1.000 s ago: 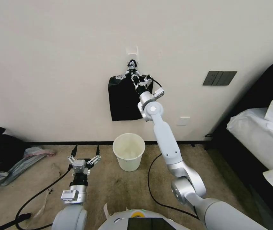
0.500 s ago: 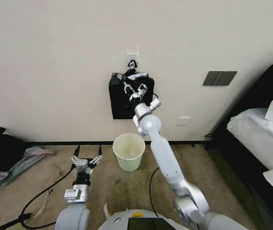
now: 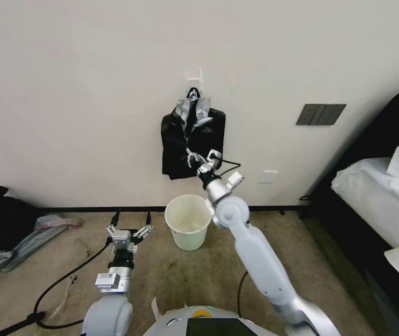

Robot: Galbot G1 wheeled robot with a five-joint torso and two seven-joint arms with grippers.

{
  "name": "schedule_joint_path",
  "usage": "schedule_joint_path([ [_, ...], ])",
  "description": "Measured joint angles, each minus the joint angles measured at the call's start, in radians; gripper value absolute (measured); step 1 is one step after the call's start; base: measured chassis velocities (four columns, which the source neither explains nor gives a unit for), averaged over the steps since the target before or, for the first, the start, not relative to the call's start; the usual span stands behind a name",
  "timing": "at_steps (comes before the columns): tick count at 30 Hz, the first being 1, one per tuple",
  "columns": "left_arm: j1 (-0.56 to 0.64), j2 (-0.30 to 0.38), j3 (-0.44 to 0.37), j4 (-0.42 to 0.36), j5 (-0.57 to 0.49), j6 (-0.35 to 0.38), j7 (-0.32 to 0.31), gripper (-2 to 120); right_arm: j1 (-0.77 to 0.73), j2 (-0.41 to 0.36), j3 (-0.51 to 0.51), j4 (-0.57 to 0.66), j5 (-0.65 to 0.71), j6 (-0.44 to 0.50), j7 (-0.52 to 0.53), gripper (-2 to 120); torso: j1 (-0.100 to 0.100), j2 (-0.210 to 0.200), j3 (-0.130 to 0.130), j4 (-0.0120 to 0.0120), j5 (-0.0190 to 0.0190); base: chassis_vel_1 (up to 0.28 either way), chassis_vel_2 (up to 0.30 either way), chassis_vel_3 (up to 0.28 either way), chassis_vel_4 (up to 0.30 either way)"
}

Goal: Place a trash bag onto the trash bin.

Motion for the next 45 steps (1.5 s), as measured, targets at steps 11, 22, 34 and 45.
schedule_joint_path([
  [11,-0.014,-0.002,0.042,0.012,0.006,0.004,0.001,100,-0.165,-0.137,0.005,0.133,-0.239,0.034,-0.058,0,0.0,0.0,0.0,0.0001,0.0001,0.0,0.0,0.0,0.0],
  [22,-0.009,-0.003,0.047,0.008,0.01,0.005,0.004,100,-0.286,-0.242,-0.003,0.211,-0.385,0.069,-0.058,0,0.0,0.0,0.0,0.0001,0.0,0.0,0.0,0.0,0.0],
  [34,-0.009,0.002,0.054,0.006,0.01,0.002,0.006,100,-0.43,-0.295,0.002,0.235,-0.616,0.134,-0.059,0,0.0,0.0,0.0,0.0,-0.0001,0.0,0.0,0.0,0.0],
  [45,-0.005,0.009,0.058,-0.002,0.01,-0.002,0.007,100,-0.562,-0.276,0.009,0.249,-0.748,0.181,-0.059,0,0.0,0.0,0.0,0.0,-0.0002,0.0,0.0,0.0,0.0],
])
